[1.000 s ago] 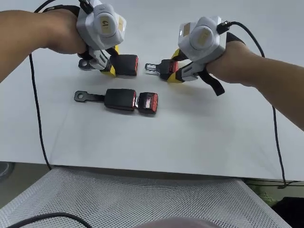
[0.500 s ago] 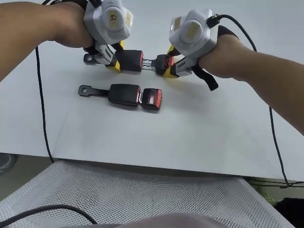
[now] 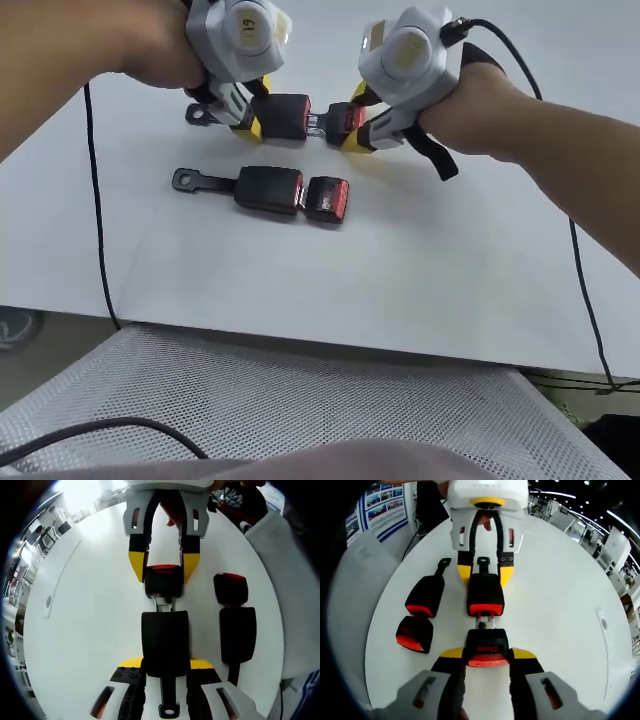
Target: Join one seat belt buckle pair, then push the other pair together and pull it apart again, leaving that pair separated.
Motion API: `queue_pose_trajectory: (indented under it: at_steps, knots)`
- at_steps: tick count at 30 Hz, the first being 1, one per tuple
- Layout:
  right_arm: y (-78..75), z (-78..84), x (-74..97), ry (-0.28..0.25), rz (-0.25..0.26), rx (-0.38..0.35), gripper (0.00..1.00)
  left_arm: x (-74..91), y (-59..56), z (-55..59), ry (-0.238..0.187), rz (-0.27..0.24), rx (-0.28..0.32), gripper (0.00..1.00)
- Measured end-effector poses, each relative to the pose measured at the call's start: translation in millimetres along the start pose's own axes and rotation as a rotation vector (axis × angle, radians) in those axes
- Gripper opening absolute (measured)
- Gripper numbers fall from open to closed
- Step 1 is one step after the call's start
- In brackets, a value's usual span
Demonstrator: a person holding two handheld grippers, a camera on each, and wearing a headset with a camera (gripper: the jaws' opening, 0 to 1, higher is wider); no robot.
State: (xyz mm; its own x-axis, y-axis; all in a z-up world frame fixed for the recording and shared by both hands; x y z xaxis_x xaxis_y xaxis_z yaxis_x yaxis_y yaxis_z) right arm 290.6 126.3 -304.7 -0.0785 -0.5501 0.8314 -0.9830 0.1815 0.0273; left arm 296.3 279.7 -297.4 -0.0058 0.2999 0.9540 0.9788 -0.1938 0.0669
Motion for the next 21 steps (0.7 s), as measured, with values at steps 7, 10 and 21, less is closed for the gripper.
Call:
queue_pose_trajectory:
  at_steps: [7, 10, 21]
  knots:
    - [-1.2, -2.5, -1.8, -0.001, -0.004, -0.012, 0.32, 1.3, -1.4, 0.4, -0.013, -0.001, 0.008, 0.31]
    - [-0.6, -2.8, -1.9, -0.001, -0.002, -0.012, 0.31, 1.4, -1.1, 0.3, -0.015, -0.002, 0.01, 0.31]
    - [3.8, -13.5, -6.9, 0.008, -0.006, -0.005, 0.31, 1.8, -2.3, -0.7, -0.018, 0.001, 0.013, 0.3]
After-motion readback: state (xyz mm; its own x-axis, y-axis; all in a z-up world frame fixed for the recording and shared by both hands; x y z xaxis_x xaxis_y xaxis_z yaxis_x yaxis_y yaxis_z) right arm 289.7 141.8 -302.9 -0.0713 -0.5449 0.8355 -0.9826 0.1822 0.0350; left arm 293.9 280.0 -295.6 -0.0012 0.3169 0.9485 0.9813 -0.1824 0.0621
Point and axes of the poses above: the centre of the closed fingertips' face, and the gripper's own axes: x roughly backward along the fingers, y roughly to its left, z roughly out of its underside, the point moved 8 cm from there along x, roughly backward along the fingers, and after that the axes turned 9 degrees about -x, right-handed, at the moved point
